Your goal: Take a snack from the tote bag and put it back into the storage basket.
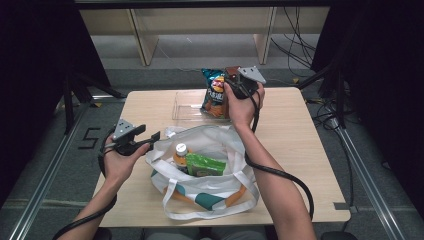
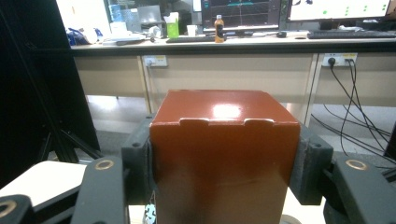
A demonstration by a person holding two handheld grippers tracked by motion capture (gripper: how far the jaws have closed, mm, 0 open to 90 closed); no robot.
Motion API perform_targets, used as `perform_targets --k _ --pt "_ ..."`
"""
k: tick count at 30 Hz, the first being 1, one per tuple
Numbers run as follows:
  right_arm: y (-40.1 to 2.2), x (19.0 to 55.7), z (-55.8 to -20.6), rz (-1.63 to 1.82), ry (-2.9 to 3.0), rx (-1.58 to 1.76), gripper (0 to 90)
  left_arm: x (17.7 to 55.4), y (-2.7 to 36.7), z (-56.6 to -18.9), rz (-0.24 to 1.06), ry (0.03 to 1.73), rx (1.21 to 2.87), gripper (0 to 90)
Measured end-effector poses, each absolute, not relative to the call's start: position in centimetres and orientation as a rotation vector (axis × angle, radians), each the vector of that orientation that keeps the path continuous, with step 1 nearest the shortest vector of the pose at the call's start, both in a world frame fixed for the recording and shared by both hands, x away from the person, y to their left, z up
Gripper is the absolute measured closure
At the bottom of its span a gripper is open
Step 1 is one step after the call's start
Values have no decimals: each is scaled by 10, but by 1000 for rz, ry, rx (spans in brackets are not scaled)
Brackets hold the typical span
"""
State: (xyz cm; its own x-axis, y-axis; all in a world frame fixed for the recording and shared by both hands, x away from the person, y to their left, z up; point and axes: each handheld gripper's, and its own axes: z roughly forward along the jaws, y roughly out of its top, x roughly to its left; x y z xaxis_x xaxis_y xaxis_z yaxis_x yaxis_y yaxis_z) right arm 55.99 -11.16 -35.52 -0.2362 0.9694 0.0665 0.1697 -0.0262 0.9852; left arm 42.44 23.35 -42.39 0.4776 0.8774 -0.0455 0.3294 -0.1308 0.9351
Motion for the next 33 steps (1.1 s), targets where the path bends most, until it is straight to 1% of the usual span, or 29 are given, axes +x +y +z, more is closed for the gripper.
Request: perform_targets --k 25,33 --pt "-111 557 -355 1318 1445 1276 392 424 234 -423 669 1043 1695 347" --pt "-109 559 -358 1306 1437 1232 392 424 233 -422 669 1040 1694 347"
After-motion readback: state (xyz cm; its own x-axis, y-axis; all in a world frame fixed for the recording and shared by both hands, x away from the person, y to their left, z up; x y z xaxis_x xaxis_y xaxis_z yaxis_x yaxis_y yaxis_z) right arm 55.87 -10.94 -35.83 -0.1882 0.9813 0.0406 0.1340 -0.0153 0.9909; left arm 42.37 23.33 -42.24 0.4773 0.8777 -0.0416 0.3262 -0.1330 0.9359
